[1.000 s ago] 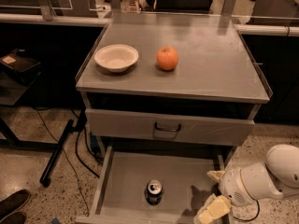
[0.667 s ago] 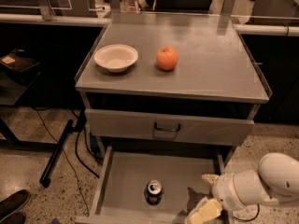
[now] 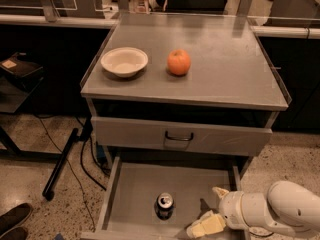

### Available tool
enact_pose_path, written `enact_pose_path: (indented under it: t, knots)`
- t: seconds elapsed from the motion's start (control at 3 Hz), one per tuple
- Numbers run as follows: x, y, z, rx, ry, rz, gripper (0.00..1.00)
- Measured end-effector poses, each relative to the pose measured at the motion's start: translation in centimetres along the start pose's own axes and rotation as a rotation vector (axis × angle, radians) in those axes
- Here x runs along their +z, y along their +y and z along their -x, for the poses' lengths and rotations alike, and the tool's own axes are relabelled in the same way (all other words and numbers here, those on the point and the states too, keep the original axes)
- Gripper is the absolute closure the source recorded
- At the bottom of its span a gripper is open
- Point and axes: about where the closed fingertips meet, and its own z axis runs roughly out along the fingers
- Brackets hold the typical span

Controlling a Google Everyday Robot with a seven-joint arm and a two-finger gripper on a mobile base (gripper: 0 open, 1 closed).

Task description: Pick pepsi can from middle drawer and place on counter

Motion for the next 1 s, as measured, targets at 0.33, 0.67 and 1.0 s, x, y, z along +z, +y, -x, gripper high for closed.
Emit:
enact_pose_path:
  t: [0.33,0.67,1.0]
  knots:
    - [0.0,-0.1,0.0,0.000,-0.001,-0.004,0.00]
    - [3.4,0.4,-1.1,0.028,-0.061,0.030,0.00]
    - [5.7,0.1,-1.2,0.031,-0.109,0.046,0.00]
